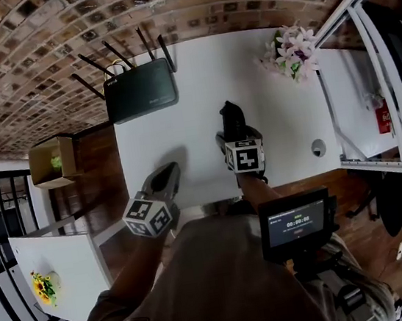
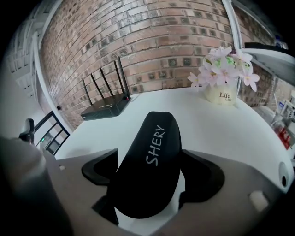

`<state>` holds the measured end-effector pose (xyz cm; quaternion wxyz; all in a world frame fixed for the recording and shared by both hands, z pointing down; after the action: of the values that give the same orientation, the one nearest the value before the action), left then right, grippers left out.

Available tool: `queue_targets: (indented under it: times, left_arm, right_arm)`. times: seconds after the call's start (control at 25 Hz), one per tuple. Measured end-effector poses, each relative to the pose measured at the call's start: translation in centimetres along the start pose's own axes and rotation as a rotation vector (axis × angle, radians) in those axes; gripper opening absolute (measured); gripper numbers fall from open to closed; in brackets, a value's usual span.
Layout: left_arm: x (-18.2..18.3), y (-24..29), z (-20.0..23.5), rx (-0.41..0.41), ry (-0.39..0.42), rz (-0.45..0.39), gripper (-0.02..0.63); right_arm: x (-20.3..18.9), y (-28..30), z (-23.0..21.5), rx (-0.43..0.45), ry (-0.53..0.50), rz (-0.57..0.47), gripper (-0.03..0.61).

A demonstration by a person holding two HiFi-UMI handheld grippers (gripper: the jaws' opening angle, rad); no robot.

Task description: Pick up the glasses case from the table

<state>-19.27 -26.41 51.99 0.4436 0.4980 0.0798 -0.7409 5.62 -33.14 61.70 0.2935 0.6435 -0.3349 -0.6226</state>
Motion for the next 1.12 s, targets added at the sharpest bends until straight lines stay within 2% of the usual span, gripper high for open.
queue_targets:
  times: [0.2, 0.36, 0.56, 0.68, 0.8, 1.0, 1.12]
  left_arm:
    - [0.1, -0.1, 0.0, -0.002, -0.006, -0.008, 0.002]
    - [0.1, 0.2, -0.2, -0.015, -0.007, -0.015, 0.002]
    - [0.1, 0.6, -0.2, -0.026, -0.006, -0.019, 0.002]
    - [0.2, 0.8, -0.3, -0.032, -0.004, -0.018, 0.002]
    - [0.5, 0.9, -0.4, -0.032, 0.0, -0.02, 0.002]
    - [0.7, 0.5, 0.0, -0.016, -0.004, -0.025, 0.002]
    - [0.7, 0.4, 0.3, -0.009, -0.007, -0.027, 0.002]
  right_arm:
    - [0.2, 0.1, -0.1, 0.011, 0.009, 0.011, 0.416]
    - [-0.2, -0.4, -0.4, 0.048, -0.065, 0.049, 0.413]
    - [-0.4, -0.7, -1.0, 0.088, -0.13, 0.077, 0.444]
    - [0.5, -0.7, -1.1, 0.081, -0.12, 0.059, 0.48]
    - [1.4, -0.1, -1.2, 0.066, -0.098, 0.056, 0.479]
    - [1.6, 0.7, -1.5, 0.037, -0.071, 0.093, 0.408]
    - [1.6, 0.8, -1.3, 0.038, -0.071, 0.088, 0.398]
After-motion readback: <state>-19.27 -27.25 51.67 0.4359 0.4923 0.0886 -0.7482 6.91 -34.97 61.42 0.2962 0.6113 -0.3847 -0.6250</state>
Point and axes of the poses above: the fingertips, and each gripper's own axes: y forward along the fingers, z to its left, x out of its top, the point moved 8 cm from there along -y, backward along the fingers, and after that the axes turned 8 degrees about -x, right-handed, at the moved point
